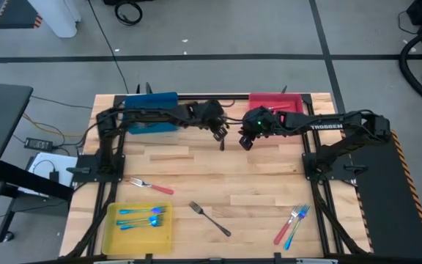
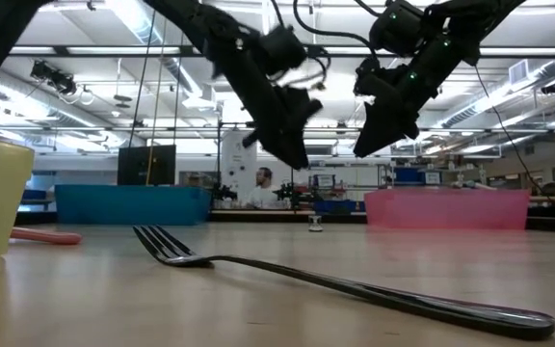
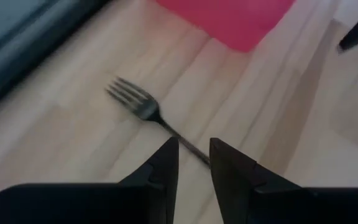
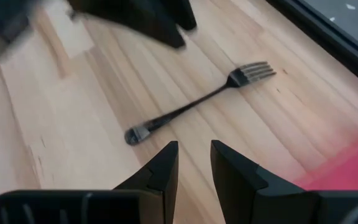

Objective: Sort silverware by color (type)
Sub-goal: Put the top black fork into the blue bin

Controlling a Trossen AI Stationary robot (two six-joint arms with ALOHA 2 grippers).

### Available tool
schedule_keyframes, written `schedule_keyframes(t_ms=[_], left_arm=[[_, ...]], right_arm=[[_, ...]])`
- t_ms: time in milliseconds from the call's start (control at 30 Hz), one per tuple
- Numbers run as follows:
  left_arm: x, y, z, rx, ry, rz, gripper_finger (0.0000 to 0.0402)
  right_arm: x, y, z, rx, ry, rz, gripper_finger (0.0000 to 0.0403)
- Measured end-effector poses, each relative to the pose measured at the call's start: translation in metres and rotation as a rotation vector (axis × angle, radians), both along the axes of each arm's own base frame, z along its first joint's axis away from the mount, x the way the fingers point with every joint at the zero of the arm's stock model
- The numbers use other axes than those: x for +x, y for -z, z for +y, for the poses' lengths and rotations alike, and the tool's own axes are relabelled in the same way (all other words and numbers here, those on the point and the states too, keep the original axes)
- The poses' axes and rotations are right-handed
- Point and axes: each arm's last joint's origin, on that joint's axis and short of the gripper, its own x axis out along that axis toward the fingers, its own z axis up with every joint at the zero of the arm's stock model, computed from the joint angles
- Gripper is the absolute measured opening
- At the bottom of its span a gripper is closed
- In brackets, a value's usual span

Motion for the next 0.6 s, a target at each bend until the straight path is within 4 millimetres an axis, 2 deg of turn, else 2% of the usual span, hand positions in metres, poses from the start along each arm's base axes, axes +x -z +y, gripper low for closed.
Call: schedule_keyframes(t_ms=[167,333,467,600], left_arm=[[-0.027,-0.041,-0.001,0.038,-0.012,0.031,0.0089],[-0.062,-0.098,-0.008,0.086,0.005,-0.033,0.0089],[-0.096,-0.142,-0.017,0.138,0.009,-0.117,0.0089],[-0.129,-0.175,-0.027,0.175,0.006,-0.183,0.0089]], right_arm=[[0.005,-0.005,0.003,-0.014,-0.004,-0.067,0.0103],[0.012,-0.010,0.001,-0.015,0.019,-0.165,0.0103],[0.024,-0.004,-0.004,-0.022,0.031,-0.225,0.0103],[0.038,0.007,-0.011,-0.022,0.026,-0.269,0.0103]])
